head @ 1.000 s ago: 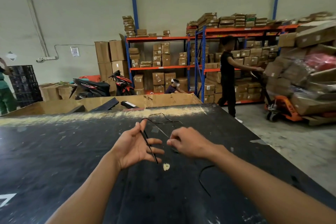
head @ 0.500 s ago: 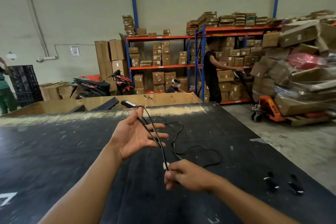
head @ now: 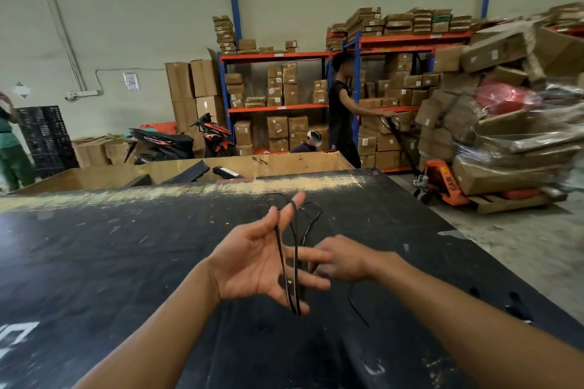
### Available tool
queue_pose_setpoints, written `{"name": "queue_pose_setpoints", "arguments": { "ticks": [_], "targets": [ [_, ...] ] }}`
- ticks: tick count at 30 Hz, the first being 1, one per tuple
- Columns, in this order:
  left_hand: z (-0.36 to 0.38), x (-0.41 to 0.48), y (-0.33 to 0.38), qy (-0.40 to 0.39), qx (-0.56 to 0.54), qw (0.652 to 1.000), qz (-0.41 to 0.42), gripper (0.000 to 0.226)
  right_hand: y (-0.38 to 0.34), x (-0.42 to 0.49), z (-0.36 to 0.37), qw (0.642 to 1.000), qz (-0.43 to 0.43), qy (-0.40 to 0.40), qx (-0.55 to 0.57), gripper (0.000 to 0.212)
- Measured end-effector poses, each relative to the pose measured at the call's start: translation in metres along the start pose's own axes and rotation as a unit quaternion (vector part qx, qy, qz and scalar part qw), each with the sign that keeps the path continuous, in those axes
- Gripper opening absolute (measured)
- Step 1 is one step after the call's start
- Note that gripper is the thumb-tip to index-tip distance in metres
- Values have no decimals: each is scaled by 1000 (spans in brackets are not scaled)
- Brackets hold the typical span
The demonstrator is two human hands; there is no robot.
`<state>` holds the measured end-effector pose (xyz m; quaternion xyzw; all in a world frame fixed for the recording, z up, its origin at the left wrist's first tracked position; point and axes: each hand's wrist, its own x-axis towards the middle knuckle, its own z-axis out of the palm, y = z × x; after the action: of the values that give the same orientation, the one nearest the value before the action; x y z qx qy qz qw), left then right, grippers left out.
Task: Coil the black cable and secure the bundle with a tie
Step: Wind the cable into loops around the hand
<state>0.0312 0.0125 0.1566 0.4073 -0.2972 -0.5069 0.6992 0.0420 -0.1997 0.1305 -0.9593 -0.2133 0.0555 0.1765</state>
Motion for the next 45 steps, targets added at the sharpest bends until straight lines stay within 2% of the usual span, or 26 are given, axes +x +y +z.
{"name": "queue_pose_setpoints", "arguments": {
  "ticks": [5,9,13,17,20,24,26,29,32,38,45],
  "targets": [
    [1,-7,-20,-7,30,994,-107,44,14,13,-41,994,25,86,-60,6],
    [-7,-7,-31,56,53,984,-160,44,9,18,-67,989,4,123,-83,5],
    [-21,-9,-37,107,69,976,-177,44,-3,18,-81,985,-14,144,-98,14],
    [-37,-12,-34,171,72,973,-138,41,-17,10,-81,983,-21,162,-86,5],
    [-51,-17,-27,216,40,973,-64,38,-26,-1,-75,983,-15,174,-47,11],
    [-58,-14,-8,250,-11,968,36,37,-36,-19,-53,988,-13,146,48,15],
    [-57,-6,3,257,-23,964,65,36,-39,-25,-37,987,2,133,87,14],
    [-53,3,18,260,-21,959,109,39,-40,-35,-16,979,30,108,173,24],
    [-51,5,31,269,-5,954,134,49,-37,-47,6,963,19,76,259,29],
    [-41,15,35,254,-11,955,154,50,-36,-64,43,931,-26,8,365,21],
    [-26,23,26,148,-24,982,118,41,-16,-50,56,954,2,-29,297,21]
  ]
}}
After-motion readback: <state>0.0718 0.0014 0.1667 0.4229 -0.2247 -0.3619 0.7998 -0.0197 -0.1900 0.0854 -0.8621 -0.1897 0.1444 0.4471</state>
